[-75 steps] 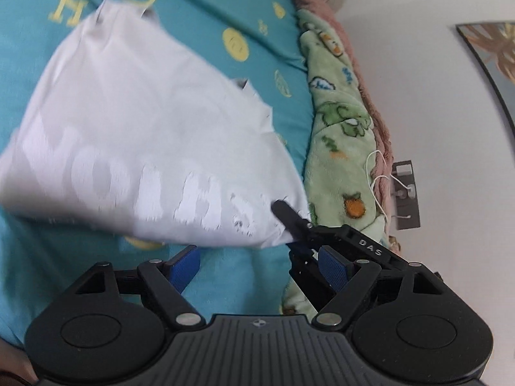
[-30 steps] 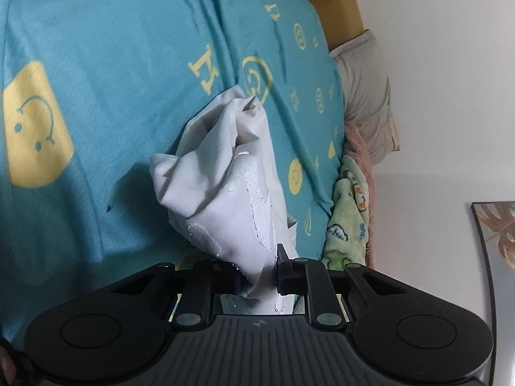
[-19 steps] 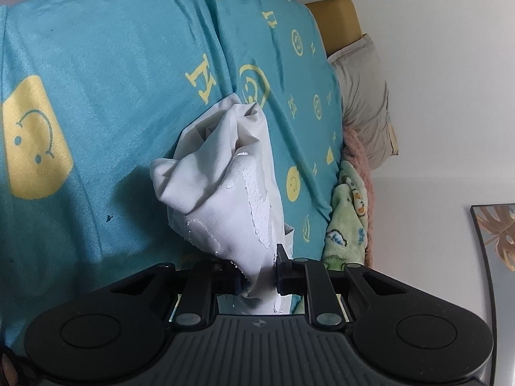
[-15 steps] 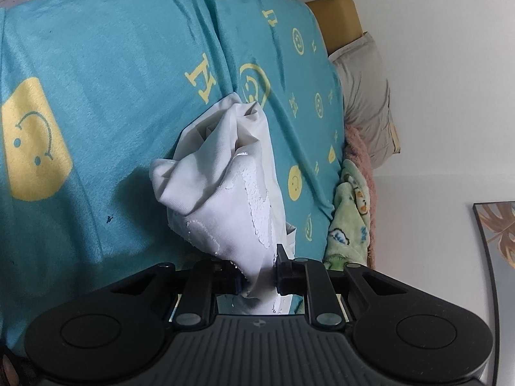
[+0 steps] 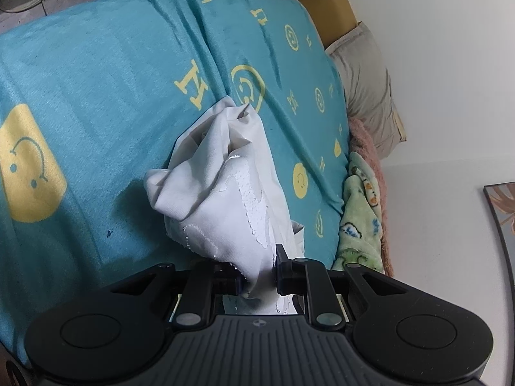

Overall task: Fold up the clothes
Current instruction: 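Lift the folded shirt with both grippers and carry it toward the pillow, then lower the folded shirt onto the blanket by the wall and open both grippers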

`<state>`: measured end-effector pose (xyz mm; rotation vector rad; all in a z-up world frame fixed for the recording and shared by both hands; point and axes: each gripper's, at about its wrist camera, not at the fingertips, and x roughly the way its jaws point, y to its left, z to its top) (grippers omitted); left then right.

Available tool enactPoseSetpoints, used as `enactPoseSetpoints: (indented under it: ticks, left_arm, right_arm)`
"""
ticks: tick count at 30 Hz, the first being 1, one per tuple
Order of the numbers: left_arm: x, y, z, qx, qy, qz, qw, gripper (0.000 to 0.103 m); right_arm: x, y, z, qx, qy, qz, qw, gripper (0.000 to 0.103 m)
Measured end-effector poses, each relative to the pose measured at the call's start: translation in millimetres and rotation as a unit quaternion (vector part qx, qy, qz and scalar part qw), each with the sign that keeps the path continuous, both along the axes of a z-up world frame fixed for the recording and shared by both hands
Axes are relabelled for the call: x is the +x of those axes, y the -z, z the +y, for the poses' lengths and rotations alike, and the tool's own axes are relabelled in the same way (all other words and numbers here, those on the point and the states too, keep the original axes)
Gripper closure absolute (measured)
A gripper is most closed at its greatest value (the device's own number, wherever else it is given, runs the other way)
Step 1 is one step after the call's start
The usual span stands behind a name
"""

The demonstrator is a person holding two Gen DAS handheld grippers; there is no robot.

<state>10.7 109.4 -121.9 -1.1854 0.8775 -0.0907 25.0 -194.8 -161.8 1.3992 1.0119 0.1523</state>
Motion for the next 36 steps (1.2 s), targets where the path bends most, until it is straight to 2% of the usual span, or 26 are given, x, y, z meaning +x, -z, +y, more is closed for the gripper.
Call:
enactPoseSetpoints:
  ticks: [3, 5, 8, 11, 14, 17, 21, 26, 29, 32, 36]
  left_arm:
    - [-0.1, -0.2, 0.0, 0.001, 0.002, 0.001, 1.0000, 0.084]
    - [-0.1, -0.3, -0.7, 0.005, 0.007, 0.003, 1.0000, 0.084]
    - [1.2, -0.1, -2.3, 0.009, 0.012, 0.006, 0.9999, 0.084]
    - [0.8, -2.5, -4.1, 0.006, 0.016, 0.006, 0.9998, 0.084]
    - [-2.0, -7.8, -1.8, -0.028, 0.014, 0.019, 0.9993, 0.084]
    - [-7.1, -28.2, -3.5, -0.065, 0.024, 0.020, 0.9974, 0.084]
    - [-16.4, -72.7, -29.7, -0.071, 0.057, 0.003, 0.9959, 0.084]
    - [0.2, -113.4, -92.9, -0.053, 0.120, -0.004, 0.9914, 0.084]
    - [10.3, -137.7, -131.0, -0.042, 0.157, -0.008, 0.9866, 0.084]
    - [36.4, -151.4, -182.8, -0.035, 0.189, -0.013, 0.9814, 0.084]
    - [78.1, -179.0, -263.9, -0.027, 0.228, -0.042, 0.9725, 0.084]
  right_arm:
    - [-7.2, 4.3, -12.4, -0.023, 0.044, 0.002, 0.999, 0.041]
    - [-11.8, 4.3, -15.9, -0.052, 0.051, 0.007, 0.997, 0.065]
    - [-20.7, 1.0, -19.4, -0.071, 0.064, -0.003, 0.995, 0.079]
    - [-25.9, -11.3, -20.6, -0.100, 0.071, -0.027, 0.992, 0.085]
    - [-32.7, -32.2, -25.3, -0.120, 0.076, -0.049, 0.989, 0.087]
    - [-35.3, -65.0, -35.0, -0.133, 0.083, -0.074, 0.985, 0.088]
    - [-50.8, -107.9, -62.2, -0.137, 0.099, -0.094, 0.981, 0.088]
    - [-69.4, -160.3, -97.1, -0.143, 0.120, -0.117, 0.975, 0.088]
    - [-69.5, -175.4, -130.1, -0.155, 0.135, -0.114, 0.972, 0.088]
    - [-60.1, -184.8, -174.0, -0.169, 0.152, -0.109, 0.968, 0.087]
    - [-32.2, -212.0, -240.3, -0.202, 0.179, -0.119, 0.956, 0.087]
